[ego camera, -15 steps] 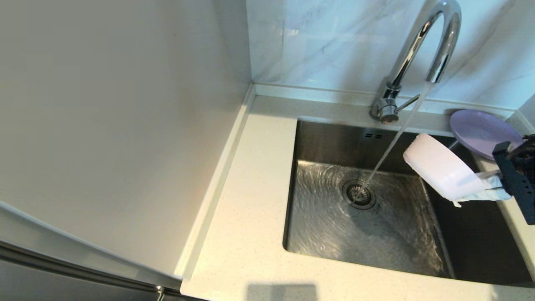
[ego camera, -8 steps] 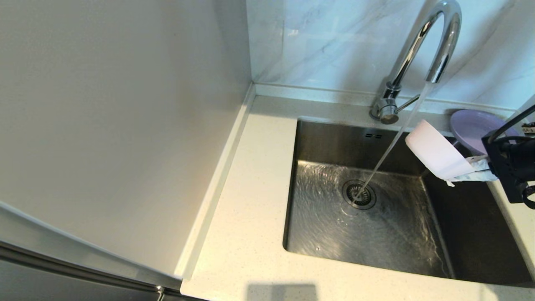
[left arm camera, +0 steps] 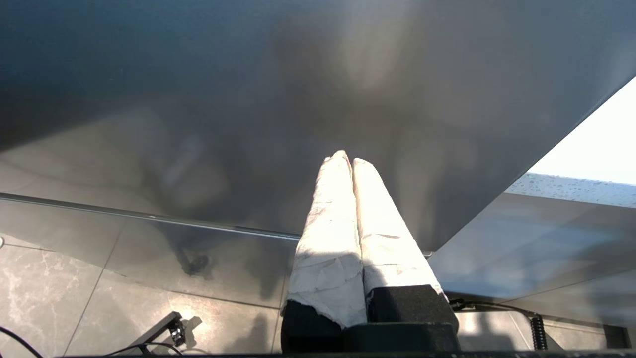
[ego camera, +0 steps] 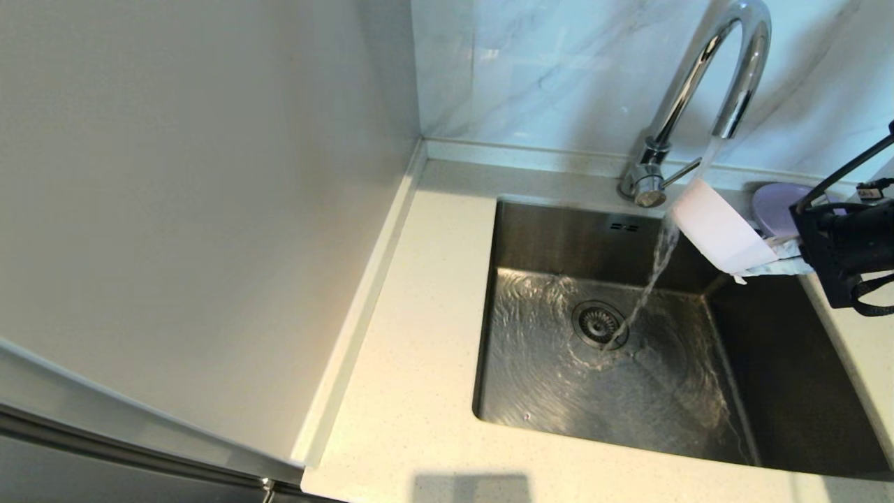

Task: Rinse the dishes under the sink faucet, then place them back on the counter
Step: Place the bowl on the table

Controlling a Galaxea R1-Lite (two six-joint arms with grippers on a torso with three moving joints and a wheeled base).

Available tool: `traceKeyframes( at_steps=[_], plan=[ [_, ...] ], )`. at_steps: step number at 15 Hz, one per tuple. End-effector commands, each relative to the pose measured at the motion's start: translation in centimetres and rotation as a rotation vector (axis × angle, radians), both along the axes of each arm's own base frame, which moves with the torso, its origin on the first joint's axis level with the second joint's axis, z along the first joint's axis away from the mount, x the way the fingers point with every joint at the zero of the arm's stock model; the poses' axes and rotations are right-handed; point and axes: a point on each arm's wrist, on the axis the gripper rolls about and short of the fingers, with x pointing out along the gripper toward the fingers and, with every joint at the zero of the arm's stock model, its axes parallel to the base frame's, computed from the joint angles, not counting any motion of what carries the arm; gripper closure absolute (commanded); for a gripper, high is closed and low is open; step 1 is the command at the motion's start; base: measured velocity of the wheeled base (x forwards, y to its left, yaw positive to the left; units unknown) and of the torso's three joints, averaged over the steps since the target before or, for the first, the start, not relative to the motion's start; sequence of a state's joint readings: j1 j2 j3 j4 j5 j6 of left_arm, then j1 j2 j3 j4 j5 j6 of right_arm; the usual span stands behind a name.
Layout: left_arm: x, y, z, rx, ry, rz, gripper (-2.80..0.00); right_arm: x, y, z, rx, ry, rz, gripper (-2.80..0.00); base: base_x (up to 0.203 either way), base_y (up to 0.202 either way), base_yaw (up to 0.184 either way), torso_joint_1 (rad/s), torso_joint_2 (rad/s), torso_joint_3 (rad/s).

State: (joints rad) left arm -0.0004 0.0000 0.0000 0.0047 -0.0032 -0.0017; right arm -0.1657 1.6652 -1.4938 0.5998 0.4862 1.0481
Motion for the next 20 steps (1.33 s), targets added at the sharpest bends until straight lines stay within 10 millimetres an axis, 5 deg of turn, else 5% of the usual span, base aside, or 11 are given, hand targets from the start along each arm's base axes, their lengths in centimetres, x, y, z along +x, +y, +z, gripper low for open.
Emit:
traceKeyframes(
  at_steps=[1,8,12,16,20],
  plan=[
    [0.0,0.0,0.0,0.000,0.000,0.001,0.00,0.6,-0.1,-0.4,0.008,0.018,0.000,0.00,0.000,0.000,0.000,0.000,0.00,0.000],
    [0.0,0.0,0.0,0.000,0.000,0.001,0.00,-0.5,-2.6,-0.7,-0.182,0.014,-0.098,0.00,0.000,0.000,0.000,0.000,0.00,0.000],
    [0.0,0.0,0.0,0.000,0.000,0.001,0.00,-3.4,-1.7,0.2,-0.428,-0.064,0.043,0.00,0.000,0.000,0.000,0.000,0.00,0.000],
    [0.0,0.0,0.0,0.000,0.000,0.001,0.00,-6.7,0.4,1.9,-1.069,-0.080,0.146,0.00,0.000,0.000,0.000,0.000,0.00,0.000],
    [0.0,0.0,0.0,0.000,0.000,0.001,0.00,-6.5,0.3,5.4,-1.761,-0.275,0.105,0.00,0.000,0.000,0.000,0.000,0.00,0.000]
  ],
)
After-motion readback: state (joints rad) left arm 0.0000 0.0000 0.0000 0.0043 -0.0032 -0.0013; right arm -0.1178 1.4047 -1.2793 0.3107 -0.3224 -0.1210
